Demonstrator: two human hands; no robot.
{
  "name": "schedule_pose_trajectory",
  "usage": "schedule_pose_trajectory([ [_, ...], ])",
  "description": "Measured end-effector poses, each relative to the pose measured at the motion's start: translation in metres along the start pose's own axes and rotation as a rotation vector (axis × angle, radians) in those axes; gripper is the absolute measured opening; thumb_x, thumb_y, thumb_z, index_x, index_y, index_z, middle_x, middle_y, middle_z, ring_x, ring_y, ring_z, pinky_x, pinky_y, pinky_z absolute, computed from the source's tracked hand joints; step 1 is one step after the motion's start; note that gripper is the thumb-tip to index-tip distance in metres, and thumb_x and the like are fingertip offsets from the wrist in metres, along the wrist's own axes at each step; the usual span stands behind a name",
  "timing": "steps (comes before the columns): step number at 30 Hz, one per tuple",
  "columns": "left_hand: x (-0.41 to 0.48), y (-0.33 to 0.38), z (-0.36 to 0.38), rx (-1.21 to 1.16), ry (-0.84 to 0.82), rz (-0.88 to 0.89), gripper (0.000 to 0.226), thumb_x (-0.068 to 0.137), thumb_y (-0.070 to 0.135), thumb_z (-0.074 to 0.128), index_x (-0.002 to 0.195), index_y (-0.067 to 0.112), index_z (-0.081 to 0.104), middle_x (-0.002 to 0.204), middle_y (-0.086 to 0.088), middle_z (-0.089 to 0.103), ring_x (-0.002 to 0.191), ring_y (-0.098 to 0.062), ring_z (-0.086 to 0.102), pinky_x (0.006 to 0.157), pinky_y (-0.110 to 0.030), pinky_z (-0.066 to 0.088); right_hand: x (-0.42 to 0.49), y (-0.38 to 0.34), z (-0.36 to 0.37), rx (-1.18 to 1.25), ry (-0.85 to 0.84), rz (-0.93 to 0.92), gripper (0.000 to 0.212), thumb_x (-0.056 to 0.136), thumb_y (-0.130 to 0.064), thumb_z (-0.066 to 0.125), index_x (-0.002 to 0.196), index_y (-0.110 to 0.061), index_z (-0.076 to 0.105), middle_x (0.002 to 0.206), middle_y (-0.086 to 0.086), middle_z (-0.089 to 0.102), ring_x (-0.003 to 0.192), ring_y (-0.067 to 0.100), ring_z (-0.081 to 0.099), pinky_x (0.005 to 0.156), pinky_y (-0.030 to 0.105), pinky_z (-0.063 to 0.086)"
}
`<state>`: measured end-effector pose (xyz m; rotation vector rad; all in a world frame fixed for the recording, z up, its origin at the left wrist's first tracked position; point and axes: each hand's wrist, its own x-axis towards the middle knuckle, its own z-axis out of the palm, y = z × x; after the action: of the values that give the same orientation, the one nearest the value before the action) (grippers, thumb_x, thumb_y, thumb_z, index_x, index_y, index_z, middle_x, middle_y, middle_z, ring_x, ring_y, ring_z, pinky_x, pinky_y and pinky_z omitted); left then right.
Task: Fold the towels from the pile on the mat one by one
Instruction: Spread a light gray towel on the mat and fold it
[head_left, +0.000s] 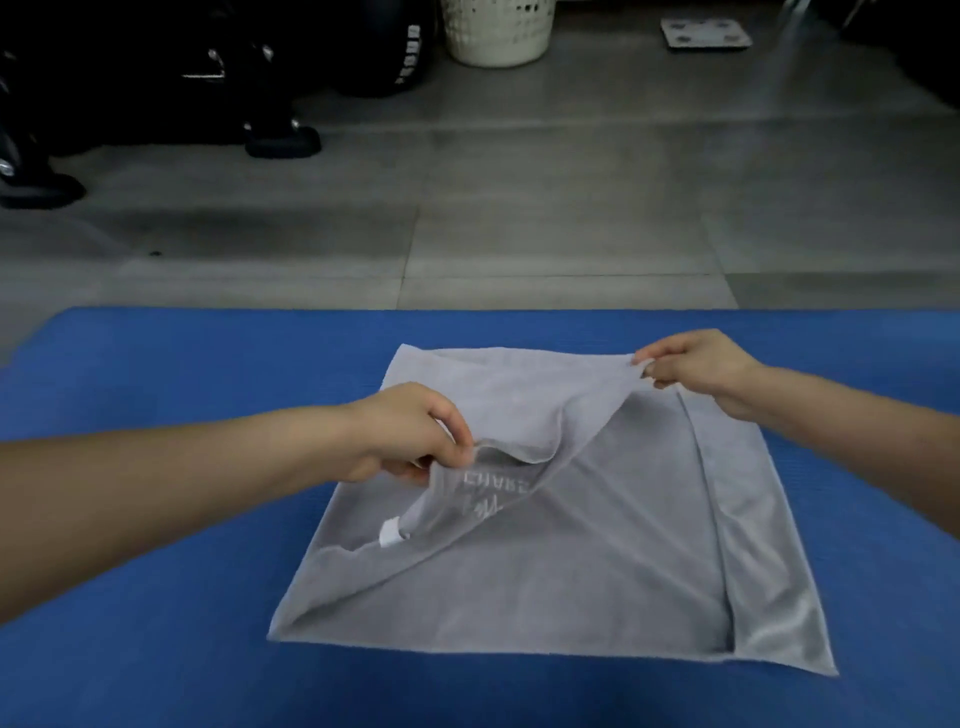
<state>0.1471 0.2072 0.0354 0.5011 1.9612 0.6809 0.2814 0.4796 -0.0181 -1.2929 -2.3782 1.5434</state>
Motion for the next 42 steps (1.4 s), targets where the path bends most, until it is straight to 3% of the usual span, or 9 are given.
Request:
schedule_pose_trajectory([
  [3,0.003,0.049,0.049,-0.052,-0.13,0.018,0.01,0.08,0.005,0.07,0.079,0.013,0.065,0.072,-0.001,0.056,0.058,-0.007,0.048,0.044,-0.013,0.042,0.021,0.0,-0.026,0.178,0.036,-0.048,0.022,0.09,0.002,0.054,0.106,-0.006,0.066,0.096,0.002,0.063,0.075,0.007,0.056,0.053,0.002,0.04],
  [8,0.024,0.089,0.125,-0.049,-0.484,-0.016,0.01,0.085,0.005,0.065,0.092,0.011,0.065,0.077,0.0,0.064,0.07,-0.012,0.062,0.059,-0.022,0.056,0.054,0.022,-0.061,0.244,-0.028,0.03,0.046,0.092,-0.006,0.051,0.134,-0.025,0.048,0.131,0.004,0.056,0.112,0.02,0.058,0.096,0.034,0.039],
  [11,0.05,0.087,0.156,0.145,-0.599,-0.074,0.019,0.09,0.009,0.059,0.109,0.009,0.061,0.087,-0.002,0.06,0.075,-0.017,0.061,0.068,-0.029,0.056,0.053,0.063,-0.072,0.173,-0.02,0.08,0.043,0.094,-0.01,0.053,0.135,-0.02,0.047,0.133,0.004,0.051,0.103,0.017,0.055,0.083,0.02,0.045],
  [16,0.108,0.079,0.169,0.353,-0.172,0.094,0.01,0.088,0.006,0.055,0.086,0.012,0.063,0.073,-0.004,0.058,0.06,-0.013,0.054,0.054,-0.023,0.052,0.019,0.145,-0.066,-0.13,-0.007,0.143,0.015,0.081,-0.005,0.055,0.078,0.006,0.065,0.085,0.022,0.064,0.073,0.018,0.05,0.067,0.031,0.044],
  [22,0.185,0.093,0.175,0.686,0.265,0.353,0.019,0.087,0.011,0.052,0.094,0.007,0.069,0.103,-0.01,0.067,0.097,-0.028,0.06,0.082,-0.03,0.045,-0.071,0.192,-0.05,-0.54,-0.102,0.15,0.023,0.087,-0.037,0.052,0.068,-0.025,0.059,0.072,-0.009,0.06,0.071,0.014,0.057,0.066,0.027,0.044],
  [26,0.228,0.111,0.195,0.902,0.379,0.491,0.024,0.09,0.02,0.049,0.098,0.003,0.065,0.105,-0.015,0.06,0.097,-0.032,0.055,0.077,-0.036,0.046,-0.091,0.205,-0.009,-0.553,0.005,0.083,0.03,0.084,-0.055,0.052,0.084,-0.028,0.067,0.073,-0.015,0.059,0.087,0.012,0.059,0.084,0.026,0.034],
  [31,0.265,0.129,0.211,0.963,0.439,0.485,0.032,0.093,0.03,0.048,0.103,0.002,0.058,0.107,-0.018,0.061,0.1,-0.034,0.055,0.076,-0.036,0.042,-0.086,0.221,0.016,-0.743,0.177,-0.058,0.036,0.063,-0.064,0.05,0.048,-0.031,0.055,0.052,-0.018,0.047,0.056,0.007,0.049,0.063,0.024,0.024],
  [36,0.287,0.136,0.226,0.954,0.408,0.413,0.041,0.088,0.044,0.055,0.105,0.007,0.056,0.105,-0.012,0.063,0.1,-0.03,0.058,0.071,-0.033,0.039,-0.076,0.227,0.017,-0.835,0.168,-0.116,0.026,0.049,-0.053,0.073,0.046,-0.034,0.056,0.05,-0.018,0.05,0.052,0.006,0.049,0.06,0.021,0.031],
  [42,0.296,0.133,0.231,0.982,0.465,0.364,0.02,0.09,0.012,0.046,0.095,0.005,0.064,0.103,-0.014,0.067,0.097,-0.03,0.061,0.067,-0.03,0.036,-0.074,0.226,0.025,-0.84,0.14,-0.194,0.021,0.05,-0.037,0.077,0.047,-0.031,0.057,0.052,-0.017,0.05,0.05,0.009,0.047,0.06,0.023,0.044],
])
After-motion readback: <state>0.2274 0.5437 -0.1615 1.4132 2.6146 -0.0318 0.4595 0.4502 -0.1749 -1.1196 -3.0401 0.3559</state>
